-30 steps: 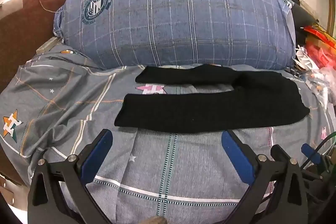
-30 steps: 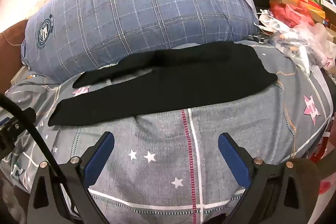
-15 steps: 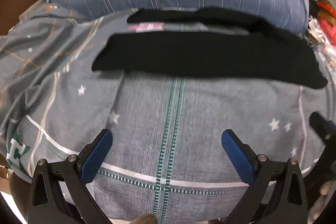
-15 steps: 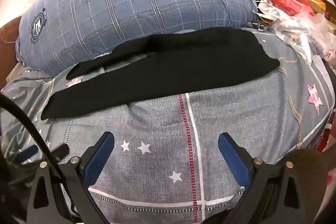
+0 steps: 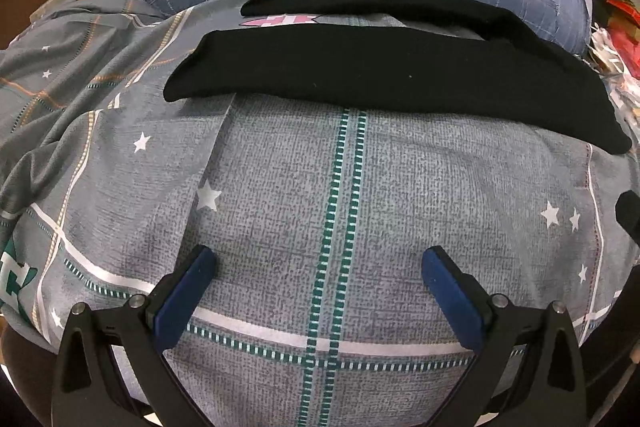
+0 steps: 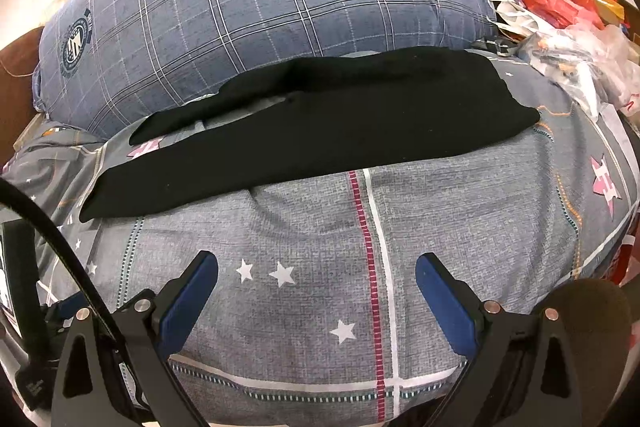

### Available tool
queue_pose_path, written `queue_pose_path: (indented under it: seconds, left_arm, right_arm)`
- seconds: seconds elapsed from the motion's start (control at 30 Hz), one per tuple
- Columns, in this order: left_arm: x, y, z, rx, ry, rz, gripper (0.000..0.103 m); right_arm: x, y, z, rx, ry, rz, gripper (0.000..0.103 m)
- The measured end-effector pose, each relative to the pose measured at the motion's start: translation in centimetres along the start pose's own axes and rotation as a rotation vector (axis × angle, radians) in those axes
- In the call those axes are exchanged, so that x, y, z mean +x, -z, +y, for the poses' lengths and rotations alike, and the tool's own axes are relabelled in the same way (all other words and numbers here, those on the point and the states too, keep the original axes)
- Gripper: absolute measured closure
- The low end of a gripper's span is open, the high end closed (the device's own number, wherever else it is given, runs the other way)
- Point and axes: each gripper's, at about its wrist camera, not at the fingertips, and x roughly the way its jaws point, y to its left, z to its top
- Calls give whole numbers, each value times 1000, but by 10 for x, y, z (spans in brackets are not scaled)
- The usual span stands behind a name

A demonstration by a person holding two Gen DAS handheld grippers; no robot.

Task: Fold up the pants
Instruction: 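Move both grippers open toward the black pants on the bed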

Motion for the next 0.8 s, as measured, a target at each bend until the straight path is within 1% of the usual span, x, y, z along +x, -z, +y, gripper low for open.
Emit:
queue_pose_path:
  seconds: [0.1, 0.17, 0.2, 0.27, 0.33, 0.43, 0.47, 0.57, 0.63, 0.8]
  left_arm:
    - [-1, 0, -4, 28, -4, 26, 0]
    - [-4, 0, -3, 16, 3, 51, 1]
    - [-5, -1, -3, 10, 7, 54, 7]
    - [-17, 0, -3, 3, 34, 25, 18]
    - [-36, 1, -3, 2, 44, -36, 18]
    - [-72, 0, -6, 17, 23, -165, 18]
    - [-82, -1, -6, 20, 19, -196, 18]
    - [-115, -3, -4, 23, 19, -292, 18]
    - [-129, -4, 0, 25, 26, -324, 18]
    - [-141, -7, -2, 34, 38, -346, 18]
  right_arm:
    - [-1, 0, 0, -3, 8, -3, 2]
    - [-2, 1, 1, -4, 16, -8, 2]
    - [-3, 2, 1, -3, 16, -9, 2]
    - [-8, 3, 3, -4, 12, -21, 2]
    - [-15, 5, 5, -17, 8, -50, 2]
    - [-27, 6, 13, -56, -9, -111, 2]
    - [-31, 8, 17, -76, -14, -127, 2]
    - [-40, 8, 28, -108, -25, -145, 2]
    - [-45, 8, 34, -115, -28, -151, 2]
    - [-50, 8, 39, -117, -11, -143, 2]
